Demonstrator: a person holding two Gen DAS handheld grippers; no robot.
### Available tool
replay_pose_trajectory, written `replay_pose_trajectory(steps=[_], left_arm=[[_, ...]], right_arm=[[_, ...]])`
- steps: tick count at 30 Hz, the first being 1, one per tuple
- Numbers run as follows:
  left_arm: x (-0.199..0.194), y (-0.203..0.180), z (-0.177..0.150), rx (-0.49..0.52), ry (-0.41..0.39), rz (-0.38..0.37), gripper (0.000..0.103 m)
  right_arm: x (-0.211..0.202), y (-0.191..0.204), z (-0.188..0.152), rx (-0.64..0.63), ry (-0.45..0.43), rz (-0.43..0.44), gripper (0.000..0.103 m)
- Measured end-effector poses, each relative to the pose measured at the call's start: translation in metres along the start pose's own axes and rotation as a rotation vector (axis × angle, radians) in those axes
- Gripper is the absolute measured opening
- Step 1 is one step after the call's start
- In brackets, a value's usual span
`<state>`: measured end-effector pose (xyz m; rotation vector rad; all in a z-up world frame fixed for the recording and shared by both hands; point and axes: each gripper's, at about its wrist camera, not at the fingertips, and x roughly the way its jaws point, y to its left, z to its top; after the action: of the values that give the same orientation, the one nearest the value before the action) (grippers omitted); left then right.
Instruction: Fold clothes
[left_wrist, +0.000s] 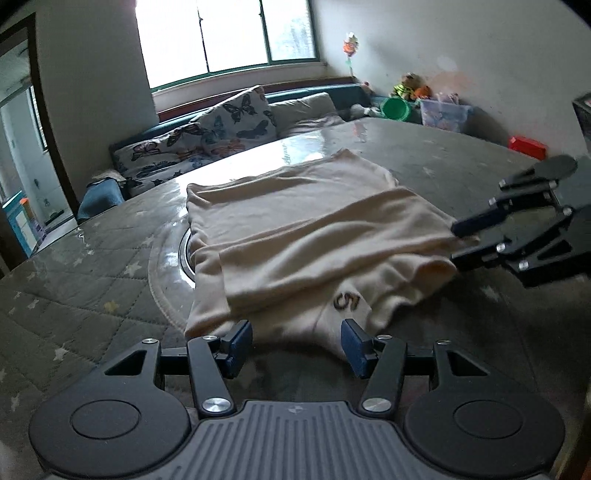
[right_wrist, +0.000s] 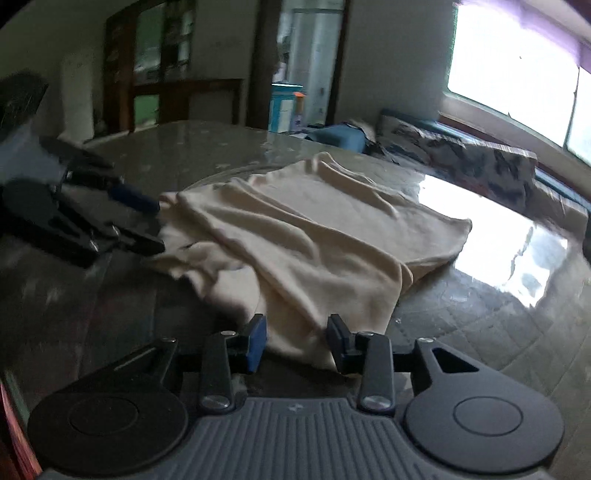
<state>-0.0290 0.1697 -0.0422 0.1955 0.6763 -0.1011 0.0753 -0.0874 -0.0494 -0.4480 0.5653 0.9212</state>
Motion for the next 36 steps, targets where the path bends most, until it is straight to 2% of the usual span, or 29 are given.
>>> replay_pose_trajectory(steps=[4,6,11,15,17,19,20,21,26,30,36], left_arm=[[-0.013,-0.005,-0.009,0.104,0.005,0.014,0.057],[-0.016,-0.009,-0.012,0.168,0.000,0.019,0.057],[-0.008,-0.019,-0.013,0.300,-0.038,0.040,0.057],[0.004,-0.023,-0.010,0.349,-0.081,0.019,0.056],[0.009,-0.026,-0.009,0.365,-0.095,-0.002,0.039],[0.015,-0.029,-0.009,0.379,-0.110,-0.022,0.025],[0.016,-0.030,-0.010,0.378,-0.116,-0.026,0.013],[0.016,-0.030,-0.010,0.368,-0.119,-0.028,0.012],[0.005,-0.027,-0.009,0.307,-0.144,-0.039,0.008],[-0.020,-0.032,-0.010,0.298,-0.161,-0.077,0.008],[-0.069,-0.043,-0.016,0.289,-0.155,-0.164,0.008]], right_arm=[[-0.010,0.004,0.001,-0.052,-0.011,0.022,0.038],[-0.012,0.009,0.002,-0.101,-0.022,0.029,0.045],[0.000,0.018,0.003,-0.164,-0.022,0.037,0.045],[0.009,0.022,0.005,-0.169,-0.025,0.067,0.040],[0.012,0.021,0.006,-0.155,-0.028,0.075,0.039],[0.014,0.019,0.007,-0.125,-0.029,0.085,0.027],[0.015,0.017,0.007,-0.108,-0.030,0.090,0.016],[0.015,0.017,0.007,-0.094,-0.032,0.090,0.012],[-0.004,0.015,0.008,-0.055,-0.054,0.104,0.010],[-0.031,0.019,0.008,-0.063,-0.053,0.138,0.009],[-0.084,0.026,0.007,-0.047,-0.004,0.234,0.009]])
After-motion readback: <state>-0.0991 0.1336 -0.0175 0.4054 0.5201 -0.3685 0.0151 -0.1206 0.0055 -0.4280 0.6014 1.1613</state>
